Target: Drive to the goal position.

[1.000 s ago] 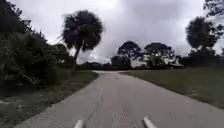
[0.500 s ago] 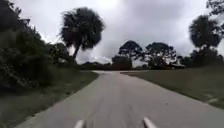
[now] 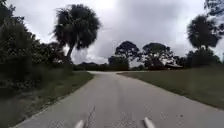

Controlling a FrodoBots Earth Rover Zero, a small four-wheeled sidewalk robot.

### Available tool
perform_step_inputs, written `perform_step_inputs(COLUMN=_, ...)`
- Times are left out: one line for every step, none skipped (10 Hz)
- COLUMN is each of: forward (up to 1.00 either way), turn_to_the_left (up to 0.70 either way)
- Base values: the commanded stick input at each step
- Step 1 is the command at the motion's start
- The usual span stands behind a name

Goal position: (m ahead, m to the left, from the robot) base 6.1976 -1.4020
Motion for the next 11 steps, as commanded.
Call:
perform_step_inputs(forward=0.85, turn_to_the_left=0.00)
perform_step_inputs(forward=0.85, turn_to_the_left=0.00)
perform_step_inputs(forward=0.85, turn_to_the_left=0.00)
perform_step_inputs(forward=0.85, turn_to_the_left=0.00)
perform_step_inputs(forward=0.85, turn_to_the_left=0.00)
perform_step_inputs(forward=0.85, turn_to_the_left=0.00)
perform_step_inputs(forward=0.85, turn_to_the_left=0.00)
perform_step_inputs(forward=0.85, turn_to_the_left=0.00)
perform_step_inputs(forward=0.85, turn_to_the_left=0.00)
perform_step_inputs(forward=0.85, turn_to_the_left=0.00)
perform_step_inputs(forward=0.85, turn_to_the_left=0.00)
